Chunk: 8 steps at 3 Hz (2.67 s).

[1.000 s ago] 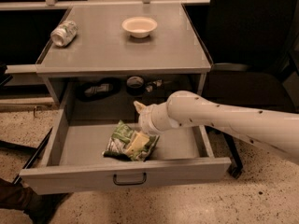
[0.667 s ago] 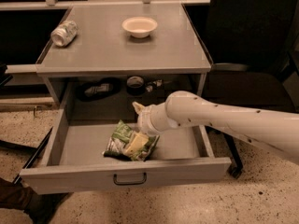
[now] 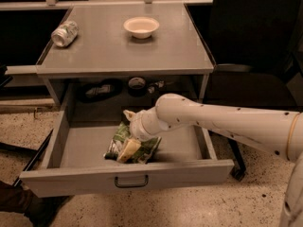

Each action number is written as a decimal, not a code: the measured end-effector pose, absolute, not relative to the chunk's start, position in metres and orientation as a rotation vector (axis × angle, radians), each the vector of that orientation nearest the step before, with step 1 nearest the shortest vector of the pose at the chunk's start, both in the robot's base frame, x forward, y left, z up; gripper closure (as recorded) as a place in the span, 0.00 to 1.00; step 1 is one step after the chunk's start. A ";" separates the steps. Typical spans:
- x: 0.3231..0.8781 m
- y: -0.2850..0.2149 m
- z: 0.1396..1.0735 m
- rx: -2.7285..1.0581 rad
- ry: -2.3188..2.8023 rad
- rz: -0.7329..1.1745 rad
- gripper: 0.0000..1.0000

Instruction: Pick green jalapeno chip bag from top drawer and place on counter

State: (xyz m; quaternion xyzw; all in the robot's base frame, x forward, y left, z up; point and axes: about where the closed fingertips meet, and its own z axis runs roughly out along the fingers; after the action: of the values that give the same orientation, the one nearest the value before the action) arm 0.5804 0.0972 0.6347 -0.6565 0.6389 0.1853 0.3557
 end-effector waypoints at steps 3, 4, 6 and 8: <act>0.579 0.103 0.626 -1.720 1.657 0.502 0.65; 0.579 0.096 0.648 -1.674 1.604 0.476 0.88; 0.579 0.076 0.827 -1.568 1.249 0.261 1.00; 0.577 0.078 0.836 -1.573 1.215 0.243 1.00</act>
Offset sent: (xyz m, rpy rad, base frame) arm -0.0014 0.0049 -0.0080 -0.0086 0.0202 0.0169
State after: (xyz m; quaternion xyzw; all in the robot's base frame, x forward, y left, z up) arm 0.5766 0.0777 0.8360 -0.6614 0.5110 0.1022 0.5394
